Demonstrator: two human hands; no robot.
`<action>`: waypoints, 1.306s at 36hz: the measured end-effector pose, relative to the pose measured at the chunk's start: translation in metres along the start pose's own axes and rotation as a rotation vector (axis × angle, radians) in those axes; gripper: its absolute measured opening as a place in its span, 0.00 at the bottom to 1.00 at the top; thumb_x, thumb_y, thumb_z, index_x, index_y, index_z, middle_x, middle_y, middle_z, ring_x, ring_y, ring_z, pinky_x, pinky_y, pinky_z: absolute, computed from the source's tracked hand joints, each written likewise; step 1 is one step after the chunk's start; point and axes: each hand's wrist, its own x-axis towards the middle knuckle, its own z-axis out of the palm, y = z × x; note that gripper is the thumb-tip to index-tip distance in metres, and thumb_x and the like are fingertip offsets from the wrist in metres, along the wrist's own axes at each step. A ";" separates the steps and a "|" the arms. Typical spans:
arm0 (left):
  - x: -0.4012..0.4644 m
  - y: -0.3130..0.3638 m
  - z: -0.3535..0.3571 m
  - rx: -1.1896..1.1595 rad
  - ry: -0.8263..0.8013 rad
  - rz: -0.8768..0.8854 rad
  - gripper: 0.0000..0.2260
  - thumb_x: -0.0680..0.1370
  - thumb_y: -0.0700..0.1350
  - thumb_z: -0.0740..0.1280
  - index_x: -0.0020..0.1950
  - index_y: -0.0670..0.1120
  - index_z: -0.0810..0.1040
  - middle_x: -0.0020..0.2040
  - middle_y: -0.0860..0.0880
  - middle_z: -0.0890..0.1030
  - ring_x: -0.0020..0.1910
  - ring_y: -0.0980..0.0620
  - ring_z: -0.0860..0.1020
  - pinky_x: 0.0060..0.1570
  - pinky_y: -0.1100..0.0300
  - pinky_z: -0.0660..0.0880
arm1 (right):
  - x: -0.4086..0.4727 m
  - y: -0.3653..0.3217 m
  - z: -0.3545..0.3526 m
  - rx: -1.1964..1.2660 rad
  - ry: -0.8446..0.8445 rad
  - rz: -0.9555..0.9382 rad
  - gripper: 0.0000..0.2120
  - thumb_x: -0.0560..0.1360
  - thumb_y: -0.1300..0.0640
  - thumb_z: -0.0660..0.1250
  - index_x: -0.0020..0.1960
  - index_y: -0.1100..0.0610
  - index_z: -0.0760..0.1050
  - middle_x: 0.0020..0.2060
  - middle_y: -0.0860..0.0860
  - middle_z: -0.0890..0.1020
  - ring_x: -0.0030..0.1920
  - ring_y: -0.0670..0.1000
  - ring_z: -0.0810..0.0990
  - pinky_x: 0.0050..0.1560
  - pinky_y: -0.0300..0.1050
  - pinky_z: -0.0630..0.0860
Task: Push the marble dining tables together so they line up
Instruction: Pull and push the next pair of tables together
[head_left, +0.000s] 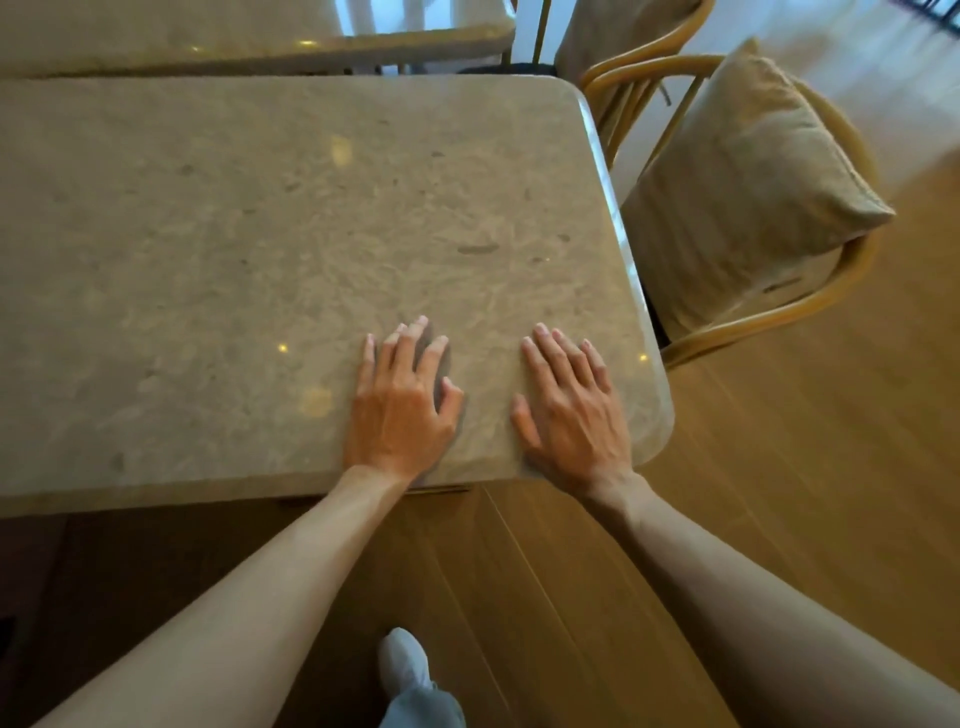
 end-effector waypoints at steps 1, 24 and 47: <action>-0.002 0.000 0.000 0.014 0.020 0.027 0.20 0.76 0.46 0.61 0.64 0.41 0.80 0.66 0.40 0.78 0.66 0.40 0.76 0.70 0.38 0.66 | -0.004 -0.001 0.001 -0.013 -0.014 0.000 0.32 0.81 0.43 0.51 0.78 0.61 0.63 0.78 0.59 0.64 0.80 0.57 0.60 0.79 0.59 0.56; -0.015 0.027 0.008 0.170 -0.152 -0.060 0.32 0.77 0.55 0.54 0.77 0.38 0.65 0.76 0.37 0.67 0.77 0.38 0.62 0.76 0.39 0.56 | 0.001 0.003 0.006 -0.130 0.004 -0.028 0.32 0.80 0.44 0.53 0.77 0.62 0.64 0.77 0.61 0.66 0.78 0.59 0.63 0.78 0.59 0.58; 0.031 0.055 0.030 0.189 -0.104 -0.124 0.31 0.78 0.54 0.54 0.77 0.37 0.65 0.76 0.36 0.66 0.77 0.37 0.61 0.76 0.38 0.56 | 0.049 0.052 0.001 -0.101 0.036 -0.085 0.32 0.79 0.42 0.51 0.77 0.59 0.66 0.77 0.58 0.67 0.78 0.57 0.64 0.79 0.57 0.58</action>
